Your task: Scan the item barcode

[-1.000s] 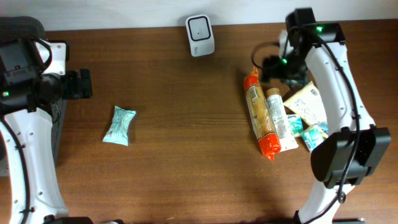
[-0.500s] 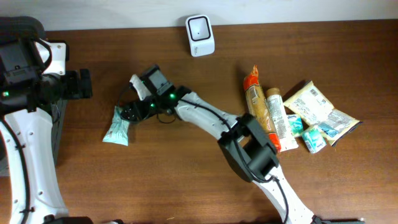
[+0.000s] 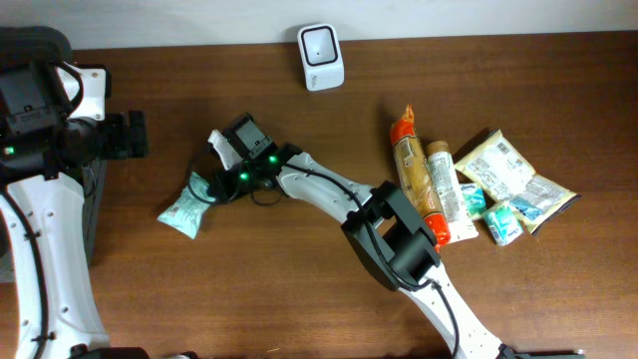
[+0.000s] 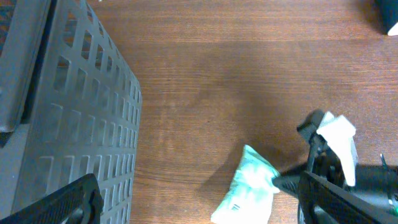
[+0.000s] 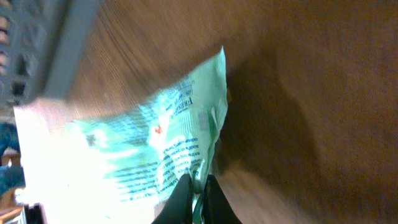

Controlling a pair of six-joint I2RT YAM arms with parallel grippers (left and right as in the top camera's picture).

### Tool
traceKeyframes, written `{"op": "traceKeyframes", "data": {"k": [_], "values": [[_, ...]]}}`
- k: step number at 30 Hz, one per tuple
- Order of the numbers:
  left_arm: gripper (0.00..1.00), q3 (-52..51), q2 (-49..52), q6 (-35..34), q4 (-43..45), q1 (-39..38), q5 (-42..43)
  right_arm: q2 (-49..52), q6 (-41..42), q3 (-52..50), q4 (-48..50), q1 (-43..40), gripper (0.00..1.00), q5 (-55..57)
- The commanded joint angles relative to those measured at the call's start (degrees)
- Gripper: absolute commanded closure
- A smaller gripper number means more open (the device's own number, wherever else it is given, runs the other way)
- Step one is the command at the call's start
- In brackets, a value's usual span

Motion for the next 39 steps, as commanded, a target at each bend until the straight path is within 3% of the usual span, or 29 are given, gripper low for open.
{"op": "traceKeyframes", "data": {"k": [1,4,5,8,10,12,16,19,22,25,28,30,32,36,39], "values": [[0.01,0.35,-0.28,1.09,-0.02,0.20,0.22,-2.43,-1.62,1.33,-8.87,-4.28,0.96,-0.59],[0.01,0.35,-0.28,1.09,-0.04,0.22,0.22,-8.31,-11.23,2.38,-26.34,-10.36,0.96,-0.37],[0.01,0.35,-0.28,1.11,-0.04,0.22,0.22,-10.14,-17.25,2.38,-37.35,-12.63,0.96,2.43],[0.01,0.35,-0.28,1.09,-0.04,0.22,0.22,-10.29,-18.99,2.34,-53.18,-14.49,0.96,16.83],[0.01,0.35,-0.28,1.09,-0.04,0.22,0.22,-10.29,-18.97,2.36,-56.94,-14.43,0.84,21.14],[0.01,0.35,-0.28,1.09,-0.04,0.22,0.22,-10.73,-18.71,4.07,-56.94,-14.43,0.76,19.54],[0.01,0.35,-0.28,1.09,-0.04,0.22,0.22,-10.75,-8.96,12.31,-48.94,-12.76,0.76,18.34],[0.01,0.35,-0.28,1.09,-0.02,0.22,0.22,-8.31,1.77,10.82,-38.27,-9.01,0.94,18.86],[0.01,0.35,-0.28,1.11,-0.04,0.22,0.22,-6.10,8.61,8.96,-30.34,-5.01,0.96,22.84],[0.01,0.35,-0.28,1.09,-0.04,0.22,0.22,-3.45,11.10,8.92,-29.79,-2.67,0.96,29.07],[0.01,0.35,-0.28,1.09,-0.04,0.20,0.22,1.95,12.85,8.83,-29.92,-1.99,0.95,26.97],[0.01,0.35,-0.28,1.09,-0.04,0.22,0.22,4.96,12.83,8.72,-31.61,-1.99,0.67,20.11],[0.01,0.35,-0.28,1.11,-0.04,0.22,0.22,5.60,12.83,8.70,-33.05,-2.01,0.49,20.20],[0.01,0.35,-0.28,1.09,-0.04,0.22,0.22,5.51,10.21,8.90,-33.48,-2.19,0.45,21.31],[0.01,0.35,-0.28,1.09,-0.04,0.22,0.22,4.33,7.10,15.37,-39.17,-4.83,0.45,21.27]]}}
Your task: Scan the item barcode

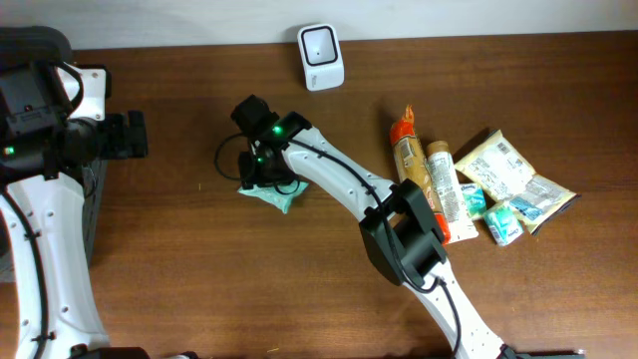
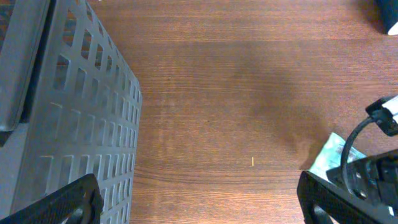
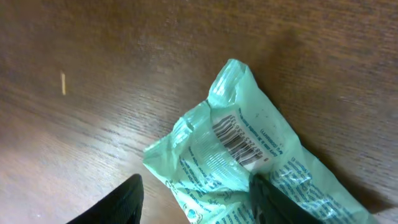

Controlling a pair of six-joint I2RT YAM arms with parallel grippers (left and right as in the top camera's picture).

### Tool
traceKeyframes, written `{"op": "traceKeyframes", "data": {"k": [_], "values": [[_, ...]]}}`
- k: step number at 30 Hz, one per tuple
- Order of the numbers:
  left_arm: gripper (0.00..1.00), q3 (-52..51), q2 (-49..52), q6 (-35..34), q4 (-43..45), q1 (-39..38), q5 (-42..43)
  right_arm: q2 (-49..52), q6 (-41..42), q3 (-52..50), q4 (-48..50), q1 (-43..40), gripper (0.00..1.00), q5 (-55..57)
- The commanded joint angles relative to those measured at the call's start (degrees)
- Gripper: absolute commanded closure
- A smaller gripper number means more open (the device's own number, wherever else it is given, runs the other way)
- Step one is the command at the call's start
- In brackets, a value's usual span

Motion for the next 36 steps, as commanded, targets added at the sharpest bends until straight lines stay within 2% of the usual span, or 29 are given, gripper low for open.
{"op": "traceKeyframes", "data": {"k": [1,3,5,6,9,13,16,19,21,24,27,29,31,33,36], "values": [[0.01,0.37,-0.28,1.09,0.07,0.20,0.22,3.98,-2.80,6.45,-9.29,-3.45,0.45,2.40],[0.01,0.37,-0.28,1.09,0.07,0.22,0.22,3.58,-3.63,16.13,-19.12,-5.05,0.49,4.96],[0.01,0.37,-0.28,1.09,0.07,0.20,0.22,3.58,-3.56,18.21,-23.39,-5.11,0.59,5.01],[0.01,0.37,-0.28,1.09,0.04,0.22,0.22,3.76,-3.54,17.79,-24.22,-4.74,0.61,5.01],[0.01,0.37,-0.28,1.09,0.04,0.22,0.22,4.35,-2.25,12.79,-20.15,-1.86,0.70,4.59],[0.01,0.37,-0.28,1.09,0.04,0.20,0.22,4.35,-3.85,5.75,-10.38,2.86,0.71,4.83],[0.01,0.37,-0.28,1.09,0.09,0.22,0.22,4.35,-4.31,5.66,-12.28,3.28,0.72,4.55],[0.01,0.37,-0.28,1.09,0.07,0.22,0.22,4.33,-17.05,5.68,-20.37,3.15,0.70,3.10],[0.01,0.37,-0.28,1.09,0.04,0.22,0.22,4.28,-20.52,5.68,-24.52,2.80,0.62,5.73],[0.01,0.37,-0.28,1.09,0.07,0.22,0.22,4.28,-20.50,5.68,-26.73,-1.92,0.58,15.26],[0.01,0.37,-0.28,1.09,0.07,0.20,0.22,4.02,-23.10,6.49,-26.25,-5.05,0.57,8.74],[0.01,0.37,-0.28,1.09,0.07,0.22,0.22,4.00,-23.15,6.56,-26.16,-4.94,0.57,8.44],[0.01,0.37,-0.28,1.09,0.07,0.22,0.22,3.89,-24.85,7.63,-26.12,-4.50,0.55,7.39],[0.01,0.37,-0.28,1.09,0.07,0.20,0.22,3.91,-24.79,7.93,-24.37,-4.17,0.54,1.40],[0.01,0.37,-0.28,1.09,0.07,0.22,0.22,4.13,-22.60,7.91,-19.52,-1.46,0.47,1.18]]}}
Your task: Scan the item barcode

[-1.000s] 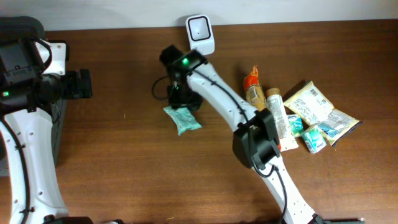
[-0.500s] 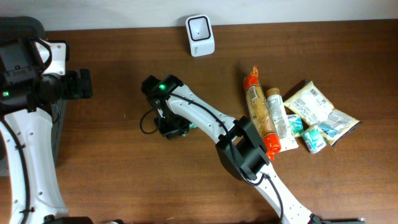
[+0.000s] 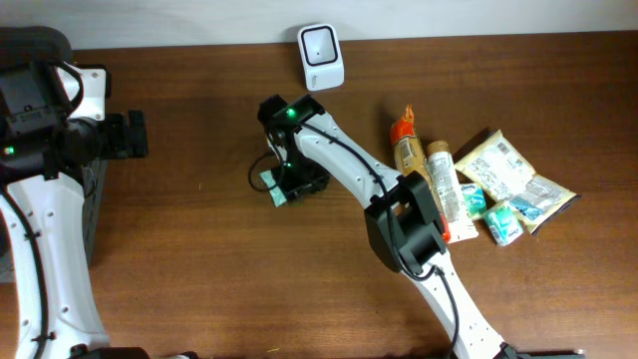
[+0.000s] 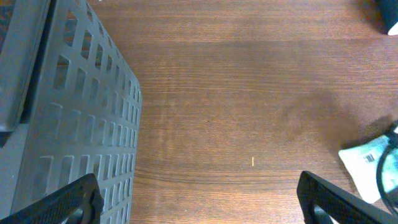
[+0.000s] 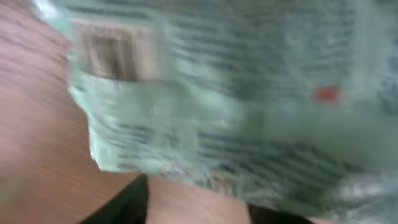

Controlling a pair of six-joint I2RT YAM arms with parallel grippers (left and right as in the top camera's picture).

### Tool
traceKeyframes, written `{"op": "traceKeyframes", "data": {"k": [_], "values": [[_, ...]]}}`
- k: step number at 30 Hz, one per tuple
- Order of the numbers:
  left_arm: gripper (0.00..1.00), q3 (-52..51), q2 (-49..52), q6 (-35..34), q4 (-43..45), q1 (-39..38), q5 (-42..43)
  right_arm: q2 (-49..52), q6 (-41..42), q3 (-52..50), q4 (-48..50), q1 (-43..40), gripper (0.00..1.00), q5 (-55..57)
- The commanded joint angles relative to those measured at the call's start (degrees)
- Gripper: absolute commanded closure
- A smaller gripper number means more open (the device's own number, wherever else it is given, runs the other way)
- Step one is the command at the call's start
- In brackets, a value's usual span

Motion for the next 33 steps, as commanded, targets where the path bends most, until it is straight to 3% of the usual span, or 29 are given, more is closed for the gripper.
{"op": "traceKeyframes", "data": {"k": [1,6,10,11,14,16,19,24,29,33], "values": [[0.01,0.37,-0.28,1.09,0.07,0.22,0.22,0.17,2.08,1.31,3.63,2.95,0.46,-2.25],[0.01,0.37,-0.28,1.11,0.07,0.22,0.22,-0.98,2.01,2.23,3.30,3.13,0.47,-2.34],[0.01,0.37,-0.28,1.09,0.07,0.22,0.22,-6.86,1.57,9.73,-1.81,-0.28,0.46,-2.34],[0.01,0.37,-0.28,1.09,0.07,0.22,0.22,-8.26,1.62,10.88,-2.60,-2.45,0.44,-2.36],[0.01,0.37,-0.28,1.09,0.07,0.22,0.22,-8.22,1.55,11.04,-2.64,-10.60,0.26,-4.85],[0.01,0.37,-0.28,1.09,0.07,0.22,0.22,-6.38,-1.44,8.48,0.26,-15.21,0.20,-13.77],[0.01,0.37,-0.28,1.09,0.07,0.22,0.22,-3.67,-2.56,0.31,7.17,-18.12,0.20,-28.11],[0.01,0.37,-0.28,1.09,0.07,0.22,0.22,-3.61,4.11,-13.84,18.97,-17.16,0.19,-30.01],[0.01,0.37,-0.28,1.09,0.07,0.22,0.22,-3.61,12.74,-22.97,31.98,-12.98,0.21,-32.33],[0.01,0.37,-0.28,1.09,0.07,0.22,0.22,-3.61,19.69,-26.49,32.63,-11.02,0.48,-27.71]]}}
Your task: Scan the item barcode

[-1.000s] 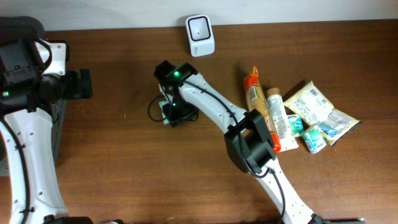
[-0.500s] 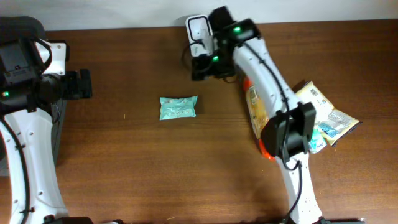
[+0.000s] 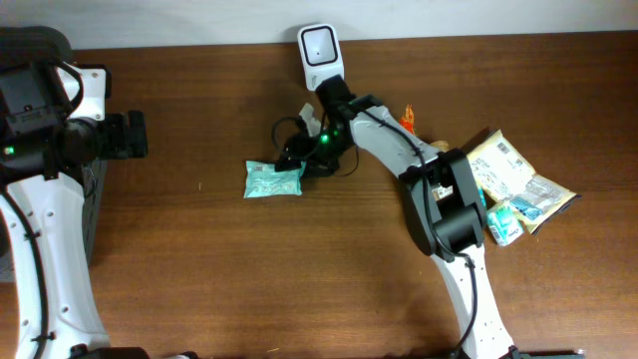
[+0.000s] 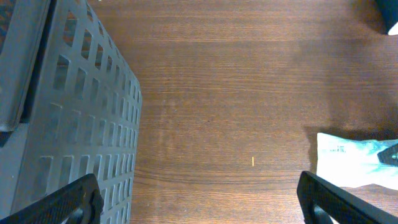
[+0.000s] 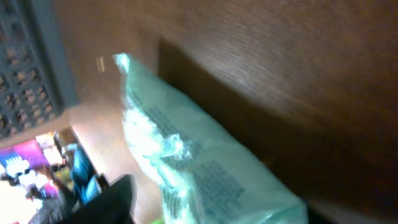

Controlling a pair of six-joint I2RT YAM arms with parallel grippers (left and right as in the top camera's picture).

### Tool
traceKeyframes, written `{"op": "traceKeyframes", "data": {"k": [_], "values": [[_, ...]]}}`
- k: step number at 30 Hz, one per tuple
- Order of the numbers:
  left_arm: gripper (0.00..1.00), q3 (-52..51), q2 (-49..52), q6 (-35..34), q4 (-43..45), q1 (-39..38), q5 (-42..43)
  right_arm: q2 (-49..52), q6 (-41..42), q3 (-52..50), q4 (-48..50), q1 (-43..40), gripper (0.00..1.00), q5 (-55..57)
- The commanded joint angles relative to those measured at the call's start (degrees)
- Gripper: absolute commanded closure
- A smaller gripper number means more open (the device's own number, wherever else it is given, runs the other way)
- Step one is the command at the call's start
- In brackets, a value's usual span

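Note:
The green packet (image 3: 272, 179) shows flat in the overhead view, left of table centre, below and left of the white scanner (image 3: 321, 45) at the back edge. My right gripper (image 3: 304, 165) is at the packet's right end. In the right wrist view the packet (image 5: 205, 174) fills the space between the fingers, blurred, and the gripper (image 5: 211, 202) looks shut on it. No barcode can be read there. The left wrist view catches the packet (image 4: 354, 163) at its right edge. My left gripper (image 4: 199, 205) hangs open at the far left, with nothing in it.
A grey slotted crate (image 4: 62, 112) stands at the table's left edge under my left arm. A pile of snack packs and tubes (image 3: 469, 184) lies at the right. My right arm's links (image 3: 399, 150) reach from the pile across to the scanner.
My right arm has swung its wrist up beside the scanner. The green packet now sticks out to the left of the gripper and shows more fully in the left wrist view.
My right gripper first pinched the green packet's edge far left near the crate. Then it held the packet nearer the centre, barcode showing in the wrist view. Later it was right of that, under the wrist. Now the packet lies out below and left of the scanner.

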Motion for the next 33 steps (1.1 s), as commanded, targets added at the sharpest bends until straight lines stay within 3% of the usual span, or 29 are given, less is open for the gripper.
{"op": "traceKeyframes", "data": {"k": [1,2,4,10,13,16,22,28,33], "values": [[0.01,0.37,-0.28,1.09,0.04,0.22,0.20,2.34,5.95,-4.24,0.26,0.92,0.56,8.52],[0.01,0.37,-0.28,1.09,0.02,0.22,0.20,2.34,5.92,-4.28,1.05,0.83,0.74,8.52],[0.01,0.37,-0.28,1.11,0.04,0.22,0.20,2.34,5.86,-4.26,2.82,0.85,0.96,8.50],[0.01,0.37,-0.28,1.09,0.04,0.22,0.20,-5.09,-4.33,-3.82,0.52,-1.14,0.96,6.14],[0.01,0.37,-0.28,1.11,0.04,0.22,0.20,-19.69,-11.58,-3.82,-7.17,-2.80,0.96,12.59],[0.01,0.37,-0.28,1.09,0.02,0.22,0.20,-29.57,-13.40,-3.82,-11.89,-2.93,0.96,20.13],[0.01,0.37,-0.28,1.11,0.04,0.22,0.20,-44.00,-17.42,-3.82,-18.62,-2.93,0.96,22.67],[0.01,0.37,-0.28,1.09,0.02,0.22,0.20,-46.31,-18.47,-4.11,-16.59,-2.32,0.96,24.68],[0.01,0.37,-0.28,1.09,0.04,0.20,0.20,-38.64,-21.70,-4.11,-1.05,0.83,0.96,51.54]]}}
